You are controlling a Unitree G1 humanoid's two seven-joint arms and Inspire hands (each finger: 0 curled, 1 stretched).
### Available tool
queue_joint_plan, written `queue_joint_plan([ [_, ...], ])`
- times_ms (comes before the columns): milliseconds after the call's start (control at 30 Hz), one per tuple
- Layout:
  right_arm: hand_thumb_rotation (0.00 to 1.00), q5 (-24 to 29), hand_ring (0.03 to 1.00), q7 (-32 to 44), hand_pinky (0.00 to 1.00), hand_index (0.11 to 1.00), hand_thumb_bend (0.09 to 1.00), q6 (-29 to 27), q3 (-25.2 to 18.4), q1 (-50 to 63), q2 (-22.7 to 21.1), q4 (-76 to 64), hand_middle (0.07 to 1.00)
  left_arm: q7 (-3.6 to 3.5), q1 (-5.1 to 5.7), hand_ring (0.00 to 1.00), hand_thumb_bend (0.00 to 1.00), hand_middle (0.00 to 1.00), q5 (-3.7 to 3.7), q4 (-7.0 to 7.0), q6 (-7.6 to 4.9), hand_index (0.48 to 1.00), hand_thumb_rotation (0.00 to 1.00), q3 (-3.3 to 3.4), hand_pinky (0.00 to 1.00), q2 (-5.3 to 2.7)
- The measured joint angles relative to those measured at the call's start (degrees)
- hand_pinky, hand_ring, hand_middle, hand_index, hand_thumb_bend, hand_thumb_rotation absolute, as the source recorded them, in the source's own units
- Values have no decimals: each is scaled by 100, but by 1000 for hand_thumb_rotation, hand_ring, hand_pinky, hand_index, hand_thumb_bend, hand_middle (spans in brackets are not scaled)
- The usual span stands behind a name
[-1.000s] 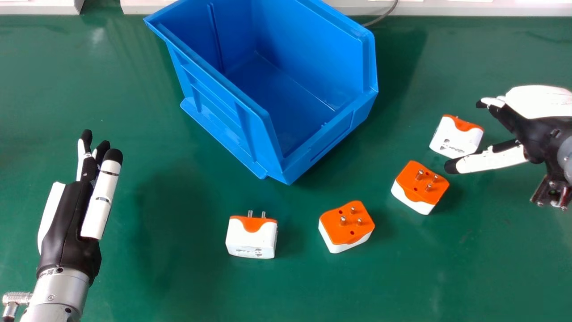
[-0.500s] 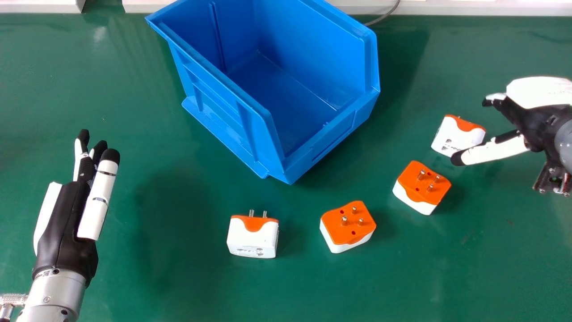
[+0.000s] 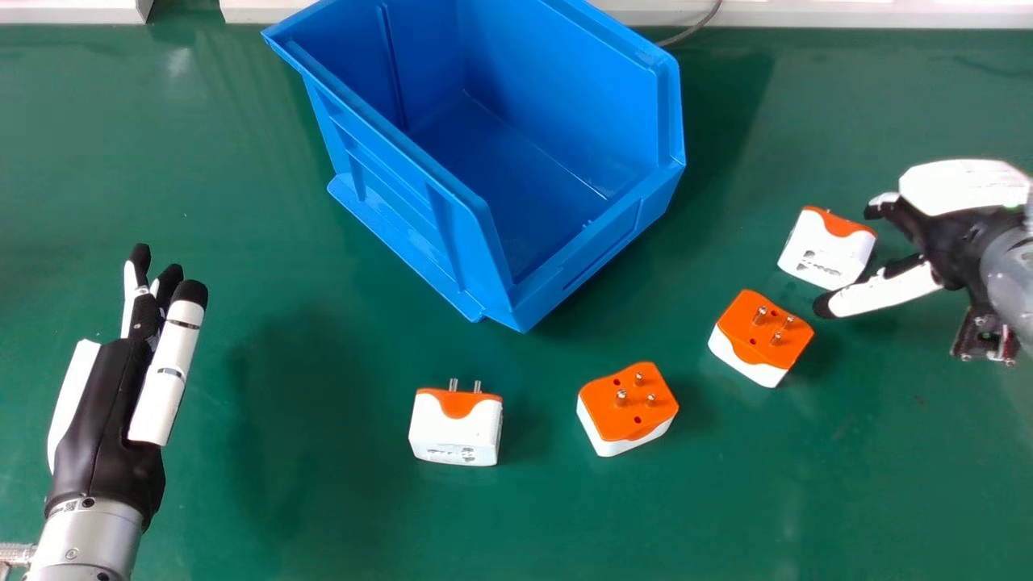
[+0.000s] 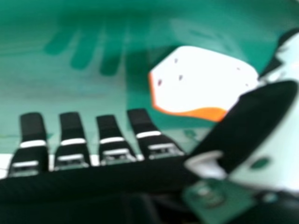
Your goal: Pick all objects and put in blue box
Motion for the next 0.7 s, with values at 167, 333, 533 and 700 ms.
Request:
queue_joint_plan([
  [167,730,3,887,-1,834,886,574,-27,74,-205,100,276,911,12,62,1000,348,1000,1,-188,0,1000,944,-1,1000,4],
  [333,725,-3,891,-50,836,883,570,-81,217,-347,158,464,910,23,165,1000,339,1000,3,-312,16,1000,946,-3,1000,3],
  [533,727,-2,888,-81,833,888,570,-155,324,-542,301,796,910,28,216,1000,332,1000,3,-367,21,1000,948,-5,1000,3],
  [700,730,-3,890,-201,834,889,573,-172,399,-663,370,1019,911,24,256,1000,329,1000,0,-386,20,1000,950,-3,1000,3],
])
